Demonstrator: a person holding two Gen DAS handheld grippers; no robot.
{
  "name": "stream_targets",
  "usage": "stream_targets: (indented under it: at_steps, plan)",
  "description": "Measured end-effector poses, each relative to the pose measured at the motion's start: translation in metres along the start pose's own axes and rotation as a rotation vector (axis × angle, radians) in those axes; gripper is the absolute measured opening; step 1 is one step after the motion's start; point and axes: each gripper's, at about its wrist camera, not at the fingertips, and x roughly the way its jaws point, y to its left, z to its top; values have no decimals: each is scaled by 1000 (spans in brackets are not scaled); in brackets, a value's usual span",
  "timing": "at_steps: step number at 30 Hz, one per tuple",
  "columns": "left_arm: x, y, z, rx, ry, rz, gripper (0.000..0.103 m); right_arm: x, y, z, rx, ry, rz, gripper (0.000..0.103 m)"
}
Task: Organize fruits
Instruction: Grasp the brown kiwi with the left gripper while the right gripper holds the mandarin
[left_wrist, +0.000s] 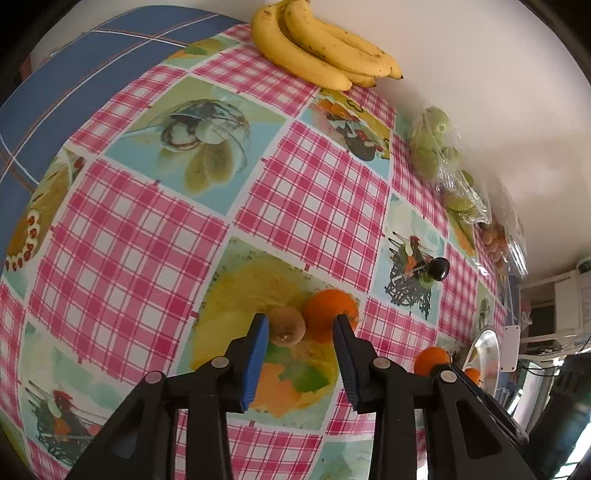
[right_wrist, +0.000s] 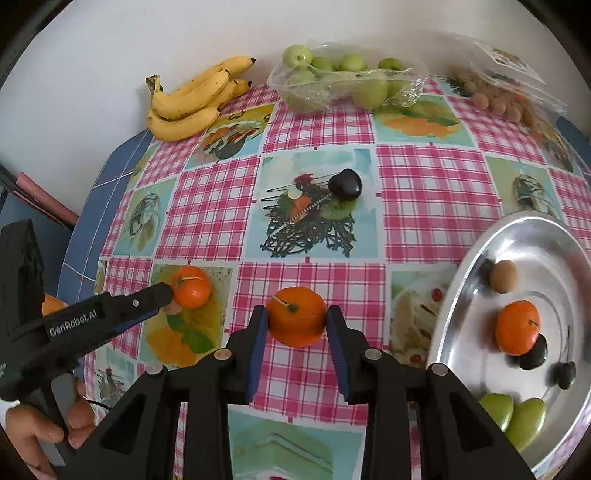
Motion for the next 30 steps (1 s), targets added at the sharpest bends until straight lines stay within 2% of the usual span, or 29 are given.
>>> stream_targets:
  at_steps: [6, 13, 22, 30]
  plan:
    - [-6, 6, 3, -25, -25, 4, 38, -9, -4, -3, 10, -11, -5, 34]
    - [4, 13, 2, -51, 0, 13, 37, -13, -6, -10, 11, -3, -16, 34]
    - [9, 14, -1, -61, 14, 11, 24, -20, -9, -16, 13, -14, -22, 34]
    - [-4, 9, 1, -53, -29, 14, 24, -33, -11, -20, 23, -37, -10, 34]
